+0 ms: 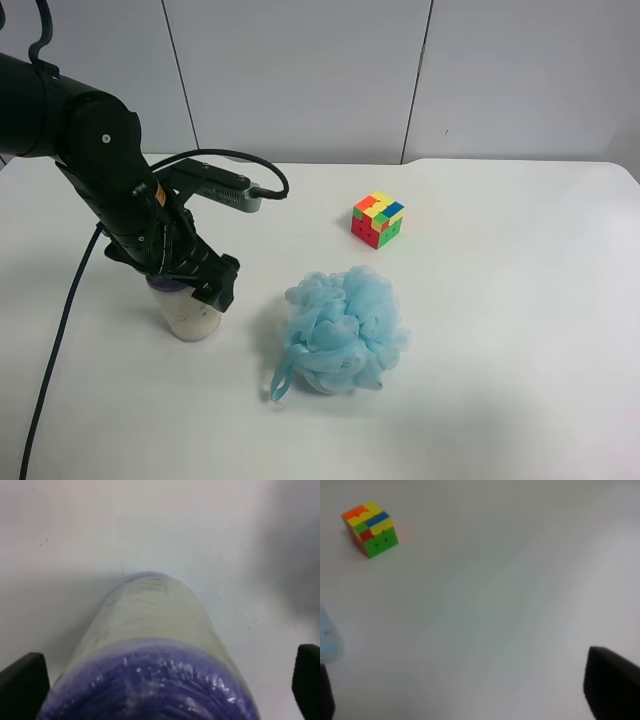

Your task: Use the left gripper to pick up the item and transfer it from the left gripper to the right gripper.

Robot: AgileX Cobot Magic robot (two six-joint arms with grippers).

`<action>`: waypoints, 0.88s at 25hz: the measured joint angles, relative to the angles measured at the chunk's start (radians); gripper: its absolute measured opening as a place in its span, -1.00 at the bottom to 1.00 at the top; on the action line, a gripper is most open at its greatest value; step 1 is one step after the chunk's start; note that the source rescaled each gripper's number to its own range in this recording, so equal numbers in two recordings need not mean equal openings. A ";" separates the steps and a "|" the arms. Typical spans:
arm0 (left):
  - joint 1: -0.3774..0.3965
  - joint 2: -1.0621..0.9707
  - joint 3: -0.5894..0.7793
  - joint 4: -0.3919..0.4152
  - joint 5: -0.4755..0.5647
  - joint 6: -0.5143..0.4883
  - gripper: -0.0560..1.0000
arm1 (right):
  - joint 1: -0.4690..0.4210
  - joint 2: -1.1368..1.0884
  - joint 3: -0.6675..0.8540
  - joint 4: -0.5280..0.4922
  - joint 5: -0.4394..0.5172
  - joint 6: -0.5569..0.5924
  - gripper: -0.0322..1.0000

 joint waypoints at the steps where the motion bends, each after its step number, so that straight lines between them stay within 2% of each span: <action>1: 0.000 0.000 0.000 0.000 0.000 -0.001 0.49 | 0.000 0.000 0.000 0.000 0.000 0.000 1.00; 2: 0.000 0.000 0.000 0.000 0.000 -0.003 0.13 | 0.000 0.000 0.000 0.000 0.000 0.000 1.00; 4: 0.000 0.000 0.000 0.004 0.000 -0.003 -0.75 | 0.000 0.000 0.000 0.000 0.000 0.000 1.00; 5: 0.000 0.000 0.000 0.003 -0.002 -0.003 -0.89 | 0.000 0.000 0.000 0.000 0.000 0.000 1.00; 22: 0.000 0.000 0.000 0.000 -0.007 0.001 -0.88 | 0.000 0.000 0.000 0.000 0.000 0.000 1.00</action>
